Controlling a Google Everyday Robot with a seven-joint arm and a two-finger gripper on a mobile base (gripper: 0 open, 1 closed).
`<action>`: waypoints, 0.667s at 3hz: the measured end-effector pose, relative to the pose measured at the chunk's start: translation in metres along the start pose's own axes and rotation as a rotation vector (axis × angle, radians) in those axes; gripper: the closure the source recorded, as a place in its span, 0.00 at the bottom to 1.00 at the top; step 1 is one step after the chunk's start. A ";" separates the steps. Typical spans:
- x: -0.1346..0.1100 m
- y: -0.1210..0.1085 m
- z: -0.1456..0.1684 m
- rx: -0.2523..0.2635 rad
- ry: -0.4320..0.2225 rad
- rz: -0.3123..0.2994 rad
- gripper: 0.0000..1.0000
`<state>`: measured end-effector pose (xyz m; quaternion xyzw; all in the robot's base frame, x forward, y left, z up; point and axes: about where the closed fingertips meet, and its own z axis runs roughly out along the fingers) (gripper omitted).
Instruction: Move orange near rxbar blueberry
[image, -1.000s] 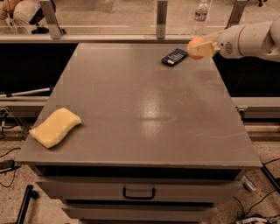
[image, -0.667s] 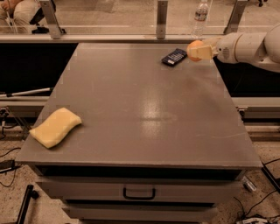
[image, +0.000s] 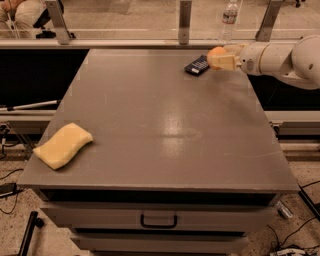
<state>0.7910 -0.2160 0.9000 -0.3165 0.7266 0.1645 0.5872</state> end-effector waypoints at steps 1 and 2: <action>0.000 0.004 0.009 -0.019 -0.010 -0.035 0.85; 0.005 0.008 0.014 -0.038 0.001 -0.056 0.62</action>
Offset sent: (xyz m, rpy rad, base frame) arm 0.0037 0.0125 -0.0154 -0.0696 -0.0249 0.0686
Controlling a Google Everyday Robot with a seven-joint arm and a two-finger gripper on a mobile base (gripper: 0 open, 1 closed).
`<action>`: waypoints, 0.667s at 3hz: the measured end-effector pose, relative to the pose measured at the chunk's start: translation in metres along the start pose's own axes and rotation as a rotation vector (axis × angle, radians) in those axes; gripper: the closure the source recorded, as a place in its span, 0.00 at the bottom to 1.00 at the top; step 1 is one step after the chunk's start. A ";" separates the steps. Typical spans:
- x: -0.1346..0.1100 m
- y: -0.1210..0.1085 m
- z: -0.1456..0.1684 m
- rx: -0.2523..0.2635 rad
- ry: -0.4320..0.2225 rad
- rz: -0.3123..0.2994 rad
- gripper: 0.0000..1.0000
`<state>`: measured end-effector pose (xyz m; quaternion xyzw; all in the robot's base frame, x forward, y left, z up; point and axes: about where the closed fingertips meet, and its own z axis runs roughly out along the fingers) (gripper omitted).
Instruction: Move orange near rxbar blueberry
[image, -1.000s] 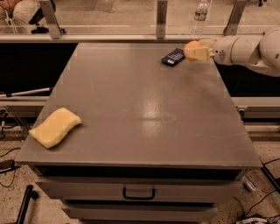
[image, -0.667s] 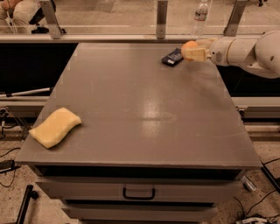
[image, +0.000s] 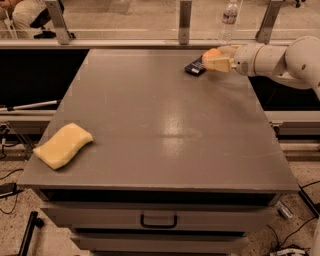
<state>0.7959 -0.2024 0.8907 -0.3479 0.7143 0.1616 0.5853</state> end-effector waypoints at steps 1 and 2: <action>0.008 0.003 0.003 -0.008 0.026 -0.009 0.38; 0.016 0.006 0.005 -0.015 0.052 -0.009 0.15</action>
Offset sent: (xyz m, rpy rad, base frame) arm -0.0041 -0.0052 -0.0251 -0.0647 0.0576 -0.0019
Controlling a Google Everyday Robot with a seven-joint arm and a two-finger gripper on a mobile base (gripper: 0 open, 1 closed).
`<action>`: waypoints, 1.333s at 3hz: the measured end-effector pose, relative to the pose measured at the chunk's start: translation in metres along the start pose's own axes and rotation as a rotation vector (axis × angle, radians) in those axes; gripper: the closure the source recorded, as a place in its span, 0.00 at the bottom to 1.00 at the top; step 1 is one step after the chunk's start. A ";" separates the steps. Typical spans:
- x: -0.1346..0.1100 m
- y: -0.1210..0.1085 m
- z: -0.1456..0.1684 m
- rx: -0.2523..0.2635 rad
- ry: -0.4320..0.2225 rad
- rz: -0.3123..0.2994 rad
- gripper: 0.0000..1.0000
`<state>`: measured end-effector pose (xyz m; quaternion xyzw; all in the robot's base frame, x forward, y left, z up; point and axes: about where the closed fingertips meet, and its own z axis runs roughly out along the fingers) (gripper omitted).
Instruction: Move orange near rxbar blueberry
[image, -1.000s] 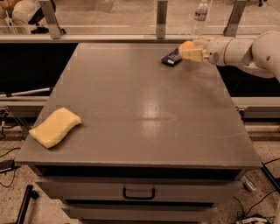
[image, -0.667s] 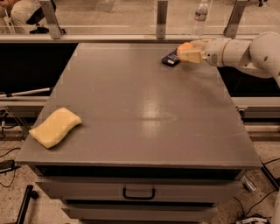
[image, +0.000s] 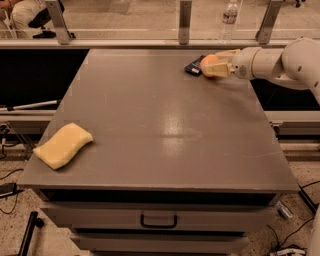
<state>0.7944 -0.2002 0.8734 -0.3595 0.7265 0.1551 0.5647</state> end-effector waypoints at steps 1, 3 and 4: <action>0.000 0.002 0.003 -0.004 -0.002 0.001 0.00; -0.011 -0.003 -0.006 0.008 0.000 -0.038 0.00; -0.019 -0.014 -0.024 0.014 0.038 -0.100 0.00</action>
Offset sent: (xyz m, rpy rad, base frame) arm 0.0006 0.0028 -0.0007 0.0018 0.0005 0.0037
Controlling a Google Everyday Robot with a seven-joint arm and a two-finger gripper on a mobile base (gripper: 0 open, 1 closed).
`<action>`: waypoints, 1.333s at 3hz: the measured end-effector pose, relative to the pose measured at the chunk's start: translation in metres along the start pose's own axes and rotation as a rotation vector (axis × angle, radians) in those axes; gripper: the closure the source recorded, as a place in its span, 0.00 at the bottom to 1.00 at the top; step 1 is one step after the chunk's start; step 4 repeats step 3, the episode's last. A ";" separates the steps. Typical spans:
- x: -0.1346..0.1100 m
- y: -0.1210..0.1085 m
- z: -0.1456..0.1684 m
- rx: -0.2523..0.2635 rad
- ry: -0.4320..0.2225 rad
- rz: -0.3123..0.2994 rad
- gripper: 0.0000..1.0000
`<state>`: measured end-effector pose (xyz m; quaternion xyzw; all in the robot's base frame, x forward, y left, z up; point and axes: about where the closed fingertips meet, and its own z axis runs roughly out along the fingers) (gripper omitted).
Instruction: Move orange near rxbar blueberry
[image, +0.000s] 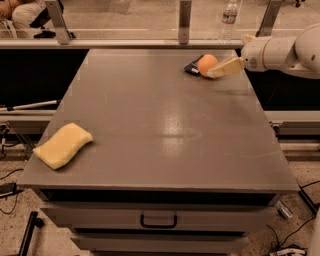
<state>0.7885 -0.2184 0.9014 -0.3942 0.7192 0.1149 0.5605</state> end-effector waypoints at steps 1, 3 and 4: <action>0.000 -0.008 -0.018 -0.038 0.103 -0.065 0.00; 0.002 -0.008 -0.030 -0.081 0.165 -0.087 0.00; 0.002 -0.008 -0.030 -0.081 0.165 -0.087 0.00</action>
Offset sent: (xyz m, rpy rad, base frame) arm -0.0198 -0.0457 0.0233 -0.2282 0.1249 0.0647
